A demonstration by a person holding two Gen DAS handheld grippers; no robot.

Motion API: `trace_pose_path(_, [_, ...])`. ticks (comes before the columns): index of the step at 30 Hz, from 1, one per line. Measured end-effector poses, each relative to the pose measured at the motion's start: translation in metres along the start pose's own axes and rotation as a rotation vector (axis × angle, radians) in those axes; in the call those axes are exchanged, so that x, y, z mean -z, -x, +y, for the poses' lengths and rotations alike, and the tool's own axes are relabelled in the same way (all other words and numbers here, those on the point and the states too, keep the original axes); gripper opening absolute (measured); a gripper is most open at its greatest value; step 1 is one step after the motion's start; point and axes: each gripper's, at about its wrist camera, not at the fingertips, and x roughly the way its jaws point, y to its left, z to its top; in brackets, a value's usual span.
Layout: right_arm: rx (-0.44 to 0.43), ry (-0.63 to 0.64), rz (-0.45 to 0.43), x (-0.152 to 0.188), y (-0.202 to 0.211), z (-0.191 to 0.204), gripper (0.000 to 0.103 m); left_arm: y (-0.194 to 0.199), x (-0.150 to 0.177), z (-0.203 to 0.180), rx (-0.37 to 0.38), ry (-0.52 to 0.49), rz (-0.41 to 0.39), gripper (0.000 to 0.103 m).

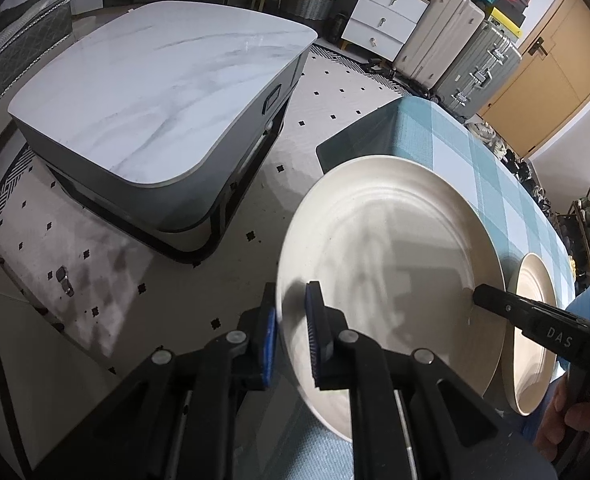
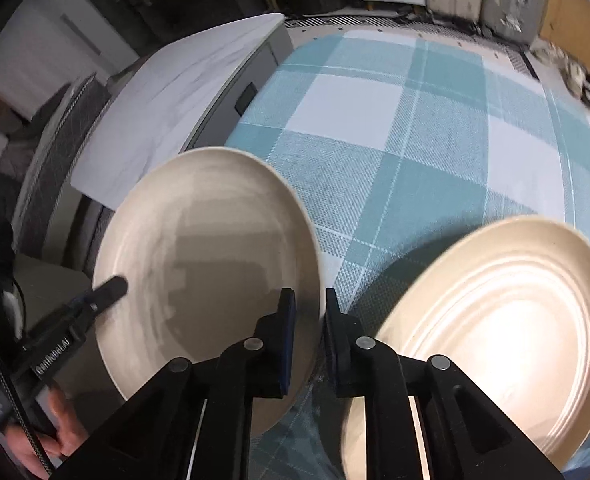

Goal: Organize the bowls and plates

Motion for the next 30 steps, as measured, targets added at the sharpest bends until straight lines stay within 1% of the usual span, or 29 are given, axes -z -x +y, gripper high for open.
trace_pose_path(4, [0.012, 0.028, -0.019, 0.005, 0.006, 0.003, 0.011, 0.002, 0.001, 0.0, -0.012, -0.002, 0.001, 0.012])
trace_pose_path(10, [-0.027, -0.007, -0.042, 0.009, 0.018, -0.003, 0.009, 0.009, 0.004, -0.006, -0.005, -0.012, -0.006, 0.012])
trace_pose_path(14, [-0.017, -0.003, -0.036, 0.013, 0.02, -0.005, 0.009, 0.009, 0.007, -0.009, -0.013, -0.023, -0.002, 0.012])
trace_pose_path(19, [-0.015, 0.002, -0.051, 0.016, 0.022, -0.007, 0.009, 0.008, 0.01, -0.008, 0.002, -0.022, 0.001, 0.012])
trace_pose_path(22, [-0.012, 0.031, -0.047, 0.018, 0.022, -0.006, 0.009, 0.007, 0.011, -0.011, -0.026, -0.06, -0.004, 0.011])
trace_pose_path(23, [-0.006, 0.038, -0.039, 0.018, 0.02, -0.005, 0.009, 0.006, 0.011, -0.011, -0.048, -0.071, -0.005, 0.011])
trace_pose_path(25, [0.011, 0.044, -0.037, 0.017, 0.019, -0.006, 0.008, 0.006, 0.011, -0.009, -0.047, -0.077, -0.008, 0.011])
trace_pose_path(30, [0.017, 0.046, -0.044, 0.018, 0.019, -0.005, 0.008, 0.007, 0.011, -0.005, -0.024, -0.072, -0.001, 0.012])
